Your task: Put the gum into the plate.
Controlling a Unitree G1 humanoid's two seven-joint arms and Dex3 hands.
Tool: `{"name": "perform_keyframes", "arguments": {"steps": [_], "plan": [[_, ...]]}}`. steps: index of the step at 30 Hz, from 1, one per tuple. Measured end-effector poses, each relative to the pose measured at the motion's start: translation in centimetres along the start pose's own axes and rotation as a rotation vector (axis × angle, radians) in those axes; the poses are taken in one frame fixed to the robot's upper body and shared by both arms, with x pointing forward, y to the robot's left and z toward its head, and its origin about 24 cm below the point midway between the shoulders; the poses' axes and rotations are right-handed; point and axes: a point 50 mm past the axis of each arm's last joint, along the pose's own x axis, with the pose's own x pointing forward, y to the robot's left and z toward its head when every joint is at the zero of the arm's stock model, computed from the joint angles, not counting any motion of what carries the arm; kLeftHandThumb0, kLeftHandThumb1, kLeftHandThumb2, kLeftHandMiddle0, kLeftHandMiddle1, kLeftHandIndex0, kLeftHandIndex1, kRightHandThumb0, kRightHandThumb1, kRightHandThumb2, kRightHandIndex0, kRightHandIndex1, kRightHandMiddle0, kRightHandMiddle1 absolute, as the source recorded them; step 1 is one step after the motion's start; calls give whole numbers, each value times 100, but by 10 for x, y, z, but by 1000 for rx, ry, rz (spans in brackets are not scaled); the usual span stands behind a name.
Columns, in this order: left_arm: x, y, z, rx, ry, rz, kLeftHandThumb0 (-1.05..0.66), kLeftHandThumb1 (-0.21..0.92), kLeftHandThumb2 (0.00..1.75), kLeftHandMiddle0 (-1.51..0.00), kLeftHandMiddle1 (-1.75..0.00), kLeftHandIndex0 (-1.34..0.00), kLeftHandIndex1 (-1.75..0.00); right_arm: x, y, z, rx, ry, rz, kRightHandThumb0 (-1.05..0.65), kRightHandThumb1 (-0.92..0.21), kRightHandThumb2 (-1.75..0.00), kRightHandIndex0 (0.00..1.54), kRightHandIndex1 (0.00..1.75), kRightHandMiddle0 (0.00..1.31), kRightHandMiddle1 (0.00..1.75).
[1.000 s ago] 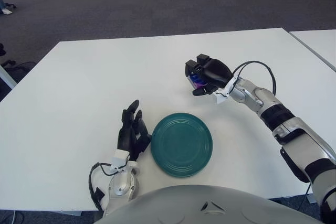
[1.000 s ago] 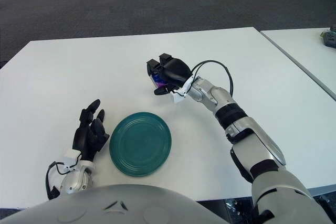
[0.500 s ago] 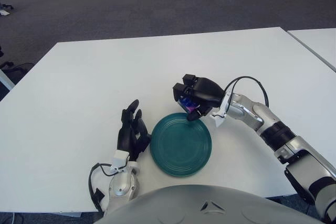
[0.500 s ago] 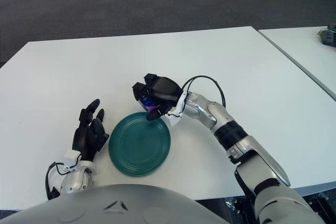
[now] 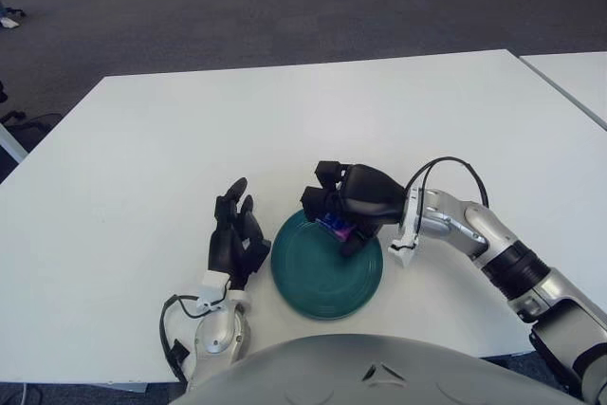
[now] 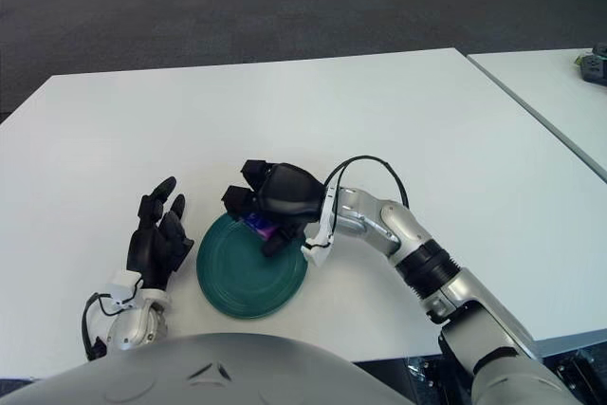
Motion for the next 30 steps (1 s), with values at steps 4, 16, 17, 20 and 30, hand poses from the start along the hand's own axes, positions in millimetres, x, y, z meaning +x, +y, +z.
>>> {"name": "perform_keyframes", "arguments": {"steps": [4, 16, 17, 20, 30], "plan": [[0, -1, 3, -1, -11, -1, -85, 92, 98, -36, -1, 0, -79, 0, 0, 5, -4, -30, 13, -42, -52, -106, 64, 175, 46, 175], [0, -3, 3, -9, -2, -5, -83, 92, 98, -31, 0, 0, -72, 2, -2, 20, -5, -103, 38, -41, -55, -102, 69, 175, 43, 175], [0, -4, 3, -9, 0, -6, -83, 92, 99, -31, 0, 0, -71, 2, -2, 21, -6, -107, 41, -41, -55, -102, 69, 175, 43, 175], [0, -4, 2, -11, 6, -7, -83, 92, 98, -30, 0, 0, -70, 3, -1, 23, -6, -119, 52, -41, -55, -102, 70, 175, 43, 175], [0, -5, 2, -29, 9, -6, -84, 92, 98, -30, 0, 0, -71, 5, 4, 29, -7, -153, 84, -40, -62, -93, 67, 175, 39, 175]]}}
